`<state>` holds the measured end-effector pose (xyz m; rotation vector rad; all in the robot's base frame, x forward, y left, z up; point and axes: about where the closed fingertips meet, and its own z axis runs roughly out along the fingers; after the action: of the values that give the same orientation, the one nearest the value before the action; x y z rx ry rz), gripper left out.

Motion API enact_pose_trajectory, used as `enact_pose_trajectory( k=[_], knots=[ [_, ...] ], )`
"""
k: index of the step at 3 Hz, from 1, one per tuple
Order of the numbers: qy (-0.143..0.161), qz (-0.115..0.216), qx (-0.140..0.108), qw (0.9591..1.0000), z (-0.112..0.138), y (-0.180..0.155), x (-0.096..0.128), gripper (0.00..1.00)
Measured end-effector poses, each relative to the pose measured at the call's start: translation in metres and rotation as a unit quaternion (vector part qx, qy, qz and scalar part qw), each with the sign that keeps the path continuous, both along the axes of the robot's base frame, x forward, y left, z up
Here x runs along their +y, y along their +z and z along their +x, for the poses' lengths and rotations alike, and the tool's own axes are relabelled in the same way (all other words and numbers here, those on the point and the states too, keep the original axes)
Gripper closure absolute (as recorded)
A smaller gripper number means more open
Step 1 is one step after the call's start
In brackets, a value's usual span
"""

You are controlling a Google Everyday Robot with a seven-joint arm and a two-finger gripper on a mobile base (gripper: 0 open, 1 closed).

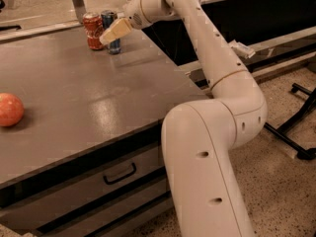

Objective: Move redbull can near coke can

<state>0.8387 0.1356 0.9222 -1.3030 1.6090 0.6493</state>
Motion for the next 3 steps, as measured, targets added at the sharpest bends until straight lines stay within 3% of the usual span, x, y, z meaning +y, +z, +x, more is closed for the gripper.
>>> enact_pose_trajectory(
  k=[2, 3],
  knots=[
    [-0.007, -0.029, 0.000, 0.9995, -0.005, 0.008, -0.032, 0.00],
    [-0.002, -0.015, 0.008, 0.9999, -0.019, 0.019, -0.063, 0.00]
  ],
)
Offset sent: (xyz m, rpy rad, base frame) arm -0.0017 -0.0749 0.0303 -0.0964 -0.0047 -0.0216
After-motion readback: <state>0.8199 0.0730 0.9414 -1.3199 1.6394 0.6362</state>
